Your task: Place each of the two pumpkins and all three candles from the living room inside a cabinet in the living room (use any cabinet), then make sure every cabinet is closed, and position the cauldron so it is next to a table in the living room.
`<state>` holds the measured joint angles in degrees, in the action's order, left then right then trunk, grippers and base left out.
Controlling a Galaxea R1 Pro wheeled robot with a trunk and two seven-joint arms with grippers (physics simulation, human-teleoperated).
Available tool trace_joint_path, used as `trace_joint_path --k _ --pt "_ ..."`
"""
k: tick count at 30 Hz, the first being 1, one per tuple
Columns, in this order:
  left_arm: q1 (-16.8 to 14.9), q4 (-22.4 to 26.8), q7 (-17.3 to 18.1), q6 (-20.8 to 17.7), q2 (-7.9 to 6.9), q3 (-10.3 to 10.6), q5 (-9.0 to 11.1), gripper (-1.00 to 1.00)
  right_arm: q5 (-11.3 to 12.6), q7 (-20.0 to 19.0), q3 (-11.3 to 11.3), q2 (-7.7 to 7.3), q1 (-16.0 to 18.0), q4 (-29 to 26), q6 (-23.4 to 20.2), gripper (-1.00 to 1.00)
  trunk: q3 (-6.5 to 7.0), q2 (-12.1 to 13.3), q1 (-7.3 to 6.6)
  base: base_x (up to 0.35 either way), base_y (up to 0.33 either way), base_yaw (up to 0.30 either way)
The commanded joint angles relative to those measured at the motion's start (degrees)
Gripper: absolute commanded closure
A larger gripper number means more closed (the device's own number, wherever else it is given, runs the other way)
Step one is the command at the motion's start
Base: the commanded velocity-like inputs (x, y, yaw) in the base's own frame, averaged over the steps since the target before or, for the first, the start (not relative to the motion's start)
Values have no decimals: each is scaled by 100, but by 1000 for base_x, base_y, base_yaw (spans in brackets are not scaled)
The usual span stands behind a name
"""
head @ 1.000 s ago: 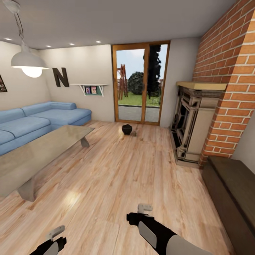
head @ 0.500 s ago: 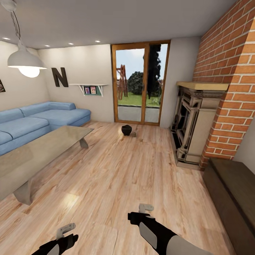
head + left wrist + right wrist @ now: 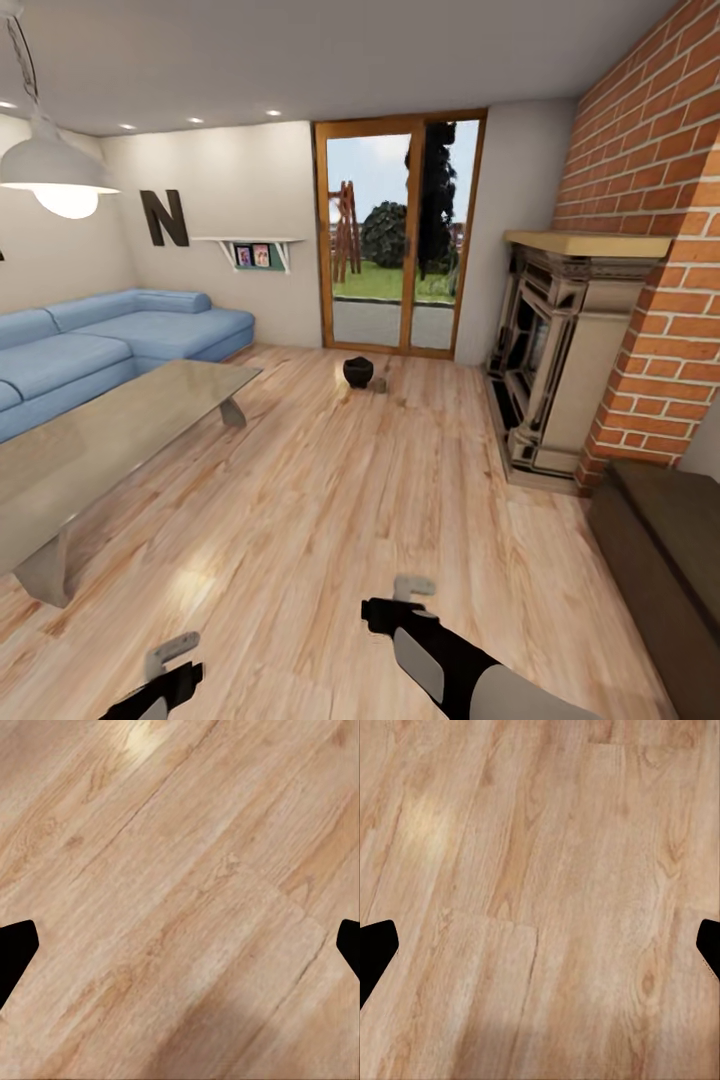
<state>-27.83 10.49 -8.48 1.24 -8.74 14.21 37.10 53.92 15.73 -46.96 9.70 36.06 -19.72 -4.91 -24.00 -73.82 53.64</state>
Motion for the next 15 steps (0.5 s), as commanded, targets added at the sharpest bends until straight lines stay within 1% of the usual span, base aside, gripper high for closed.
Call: trace_joint_path --k 1,3,6,9,15 --pt "-3 1 -146 14 21 52 38 -100 29 46 -42 -4 6 30 70 -100 -6 -3 3 332 0 0" --pt "-3 -2 -283 22 84 54 5 -100 33 45 -45 0 6 263 348 -100 -6 -3 3 332 0 0" --pt "-3 -3 -334 35 127 60 -13 -100 14 44 -45 2 6 507 541 -100 -6 -3 3 332 0 0" --pt "-3 -3 -369 76 143 53 -6 -100 7 44 -45 0 6 628 623 -100 -6 -3 3 332 0 0" --pt "-3 -3 -381 94 145 47 29 -100 5 44 -47 0 6 666 652 -100 -6 -3 3 332 0 0"
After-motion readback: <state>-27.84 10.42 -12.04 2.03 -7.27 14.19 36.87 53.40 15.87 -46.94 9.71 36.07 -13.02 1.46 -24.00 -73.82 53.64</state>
